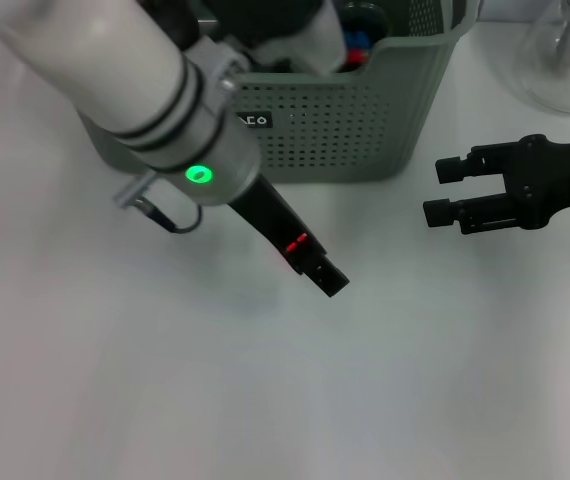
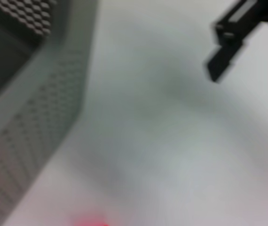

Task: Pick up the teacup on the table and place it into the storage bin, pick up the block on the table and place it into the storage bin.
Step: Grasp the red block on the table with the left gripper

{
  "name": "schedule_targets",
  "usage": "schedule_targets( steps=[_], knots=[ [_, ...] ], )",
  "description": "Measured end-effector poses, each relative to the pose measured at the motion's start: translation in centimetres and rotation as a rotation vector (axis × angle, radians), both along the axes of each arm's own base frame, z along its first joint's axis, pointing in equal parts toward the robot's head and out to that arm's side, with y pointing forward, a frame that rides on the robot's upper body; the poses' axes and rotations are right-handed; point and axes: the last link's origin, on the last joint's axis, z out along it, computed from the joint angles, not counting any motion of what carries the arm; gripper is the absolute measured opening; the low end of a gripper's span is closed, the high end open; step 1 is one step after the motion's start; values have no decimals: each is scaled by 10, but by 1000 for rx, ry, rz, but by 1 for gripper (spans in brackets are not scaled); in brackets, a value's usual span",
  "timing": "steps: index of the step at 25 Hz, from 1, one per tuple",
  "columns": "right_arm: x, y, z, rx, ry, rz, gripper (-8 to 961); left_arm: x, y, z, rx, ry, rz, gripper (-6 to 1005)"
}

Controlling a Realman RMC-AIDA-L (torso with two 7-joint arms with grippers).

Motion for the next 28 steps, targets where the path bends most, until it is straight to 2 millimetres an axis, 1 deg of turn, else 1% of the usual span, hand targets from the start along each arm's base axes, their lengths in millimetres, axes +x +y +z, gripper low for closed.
schedule_targets(
  steps=[1, 3, 6, 10, 17, 20, 28],
  knots=[
    [0, 0, 0, -3, -2, 2, 779, 0, 0, 0, 0, 0, 0, 884],
    [-1, 0, 0, -4, -2, 4, 779, 1, 2, -16, 59, 77, -40, 884],
    [-1, -1, 0, -6, -1, 6, 779, 1, 4, -26, 91, 125, -60, 884],
    [-1, -1, 0, -4, -2, 12, 780, 1, 11, -33, 102, 145, -52, 884],
    [1, -4, -2, -20, -13, 13, 780, 0, 16, -34, 122, 156, -42, 884],
    [3, -4, 0, -24, -17, 2, 780, -2, 21, -34, 147, 182, -34, 884],
    [3, -3, 1, -28, -20, -9, 780, -9, 29, -46, 151, 229, -21, 881]
  ],
)
